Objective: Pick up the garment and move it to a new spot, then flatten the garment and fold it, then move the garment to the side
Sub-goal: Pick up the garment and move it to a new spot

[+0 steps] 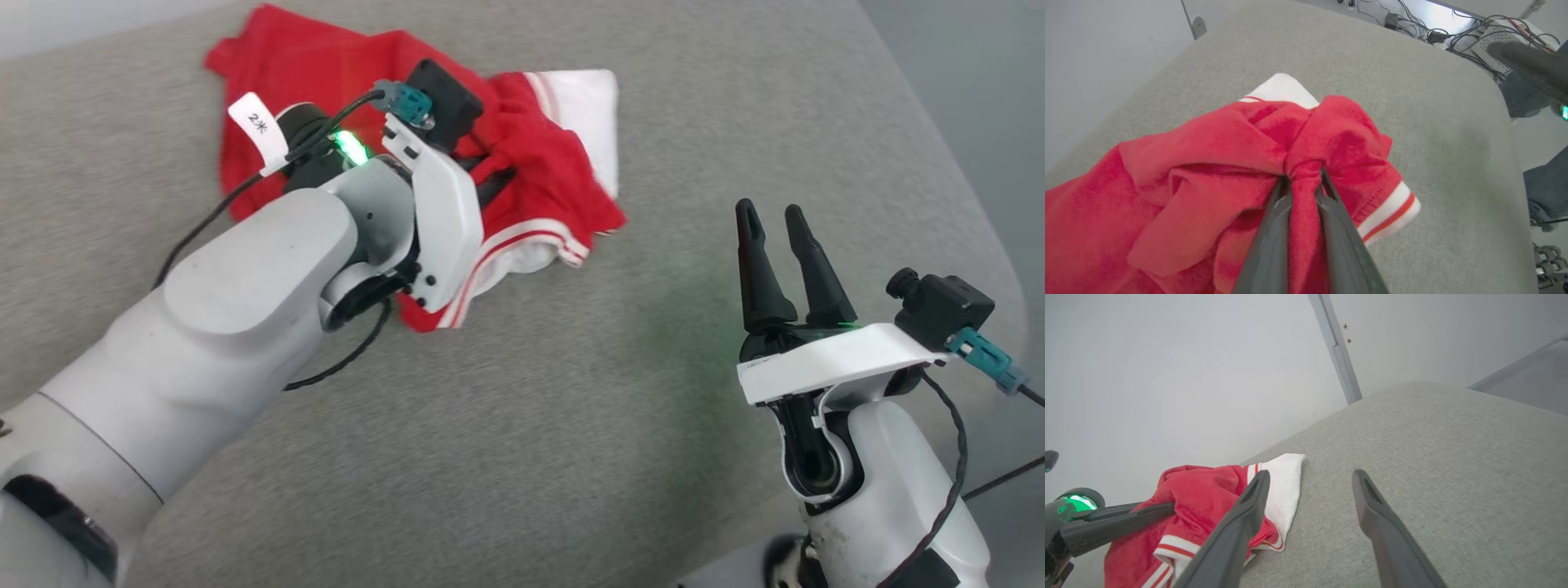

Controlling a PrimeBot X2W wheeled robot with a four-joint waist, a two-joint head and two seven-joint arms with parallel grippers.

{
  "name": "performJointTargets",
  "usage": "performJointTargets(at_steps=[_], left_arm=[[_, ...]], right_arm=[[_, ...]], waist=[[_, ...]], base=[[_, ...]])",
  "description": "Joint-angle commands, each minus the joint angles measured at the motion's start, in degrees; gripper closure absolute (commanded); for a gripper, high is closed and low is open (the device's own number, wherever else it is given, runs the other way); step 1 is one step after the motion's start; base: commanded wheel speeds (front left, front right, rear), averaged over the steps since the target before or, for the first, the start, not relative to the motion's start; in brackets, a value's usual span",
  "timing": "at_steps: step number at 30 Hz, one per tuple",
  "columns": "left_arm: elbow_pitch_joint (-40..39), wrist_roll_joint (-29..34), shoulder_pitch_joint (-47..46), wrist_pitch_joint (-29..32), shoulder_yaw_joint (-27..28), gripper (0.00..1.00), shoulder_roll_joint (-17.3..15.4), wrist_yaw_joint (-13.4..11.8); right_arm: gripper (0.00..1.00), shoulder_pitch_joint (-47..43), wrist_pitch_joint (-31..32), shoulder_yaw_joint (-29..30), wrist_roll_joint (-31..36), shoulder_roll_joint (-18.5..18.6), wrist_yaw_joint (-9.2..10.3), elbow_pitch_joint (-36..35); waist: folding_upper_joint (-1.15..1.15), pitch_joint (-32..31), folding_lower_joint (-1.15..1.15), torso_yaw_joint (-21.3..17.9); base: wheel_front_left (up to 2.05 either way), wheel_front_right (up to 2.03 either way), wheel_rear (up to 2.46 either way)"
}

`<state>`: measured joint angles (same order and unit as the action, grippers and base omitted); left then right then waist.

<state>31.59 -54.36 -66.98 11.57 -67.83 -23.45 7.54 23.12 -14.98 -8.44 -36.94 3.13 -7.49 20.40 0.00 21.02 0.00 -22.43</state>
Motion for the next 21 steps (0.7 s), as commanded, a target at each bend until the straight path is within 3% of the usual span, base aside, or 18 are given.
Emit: performJointTargets(at_steps=[1,9,14,18,21], left_arm=[[1.4,-1.2,-1.6,0.2,-1.9,1.00,-0.5,-0.1],[7.8,0.6,0.3,9.0,-5.7,1.00,-2.6,-0.1],[7.7,3.1,4.1,18.1,-6.6,1.00,-3.8,-0.1],[7.0,3.9,4.6,19.6,-6.8,1.00,-4.6,-0.1],[7.0,4.3,3.6,18.9,-6.8,0.85,-4.7,-0.1]], right_arm=[[0.00,0.1,-0.2,-0.4,-1.3,-0.2,0.00,-0.3],[0.00,-1.2,-0.2,-0.9,-5.6,-0.2,0.00,-0.3],[0.00,-1.6,-0.2,-1.3,-6.7,-0.2,0.00,-0.9],[0.00,-1.7,-0.2,-1.2,-6.7,-0.2,0.00,-1.0],[0.00,-1.2,-0.2,-0.7,-5.6,-0.2,0.00,-1.0]], waist=[[0.00,1.6,0.00,-3.3],[0.00,3.4,0.00,-8.2],[0.00,4.3,0.00,-9.1],[0.00,4.6,0.00,-8.8],[0.00,4.7,0.00,-7.4]], base=[[0.00,0.00,0.00],[0.00,0.00,0.00],[0.00,0.00,0.00],[0.00,0.00,0.00],[0.00,0.00,0.00]])
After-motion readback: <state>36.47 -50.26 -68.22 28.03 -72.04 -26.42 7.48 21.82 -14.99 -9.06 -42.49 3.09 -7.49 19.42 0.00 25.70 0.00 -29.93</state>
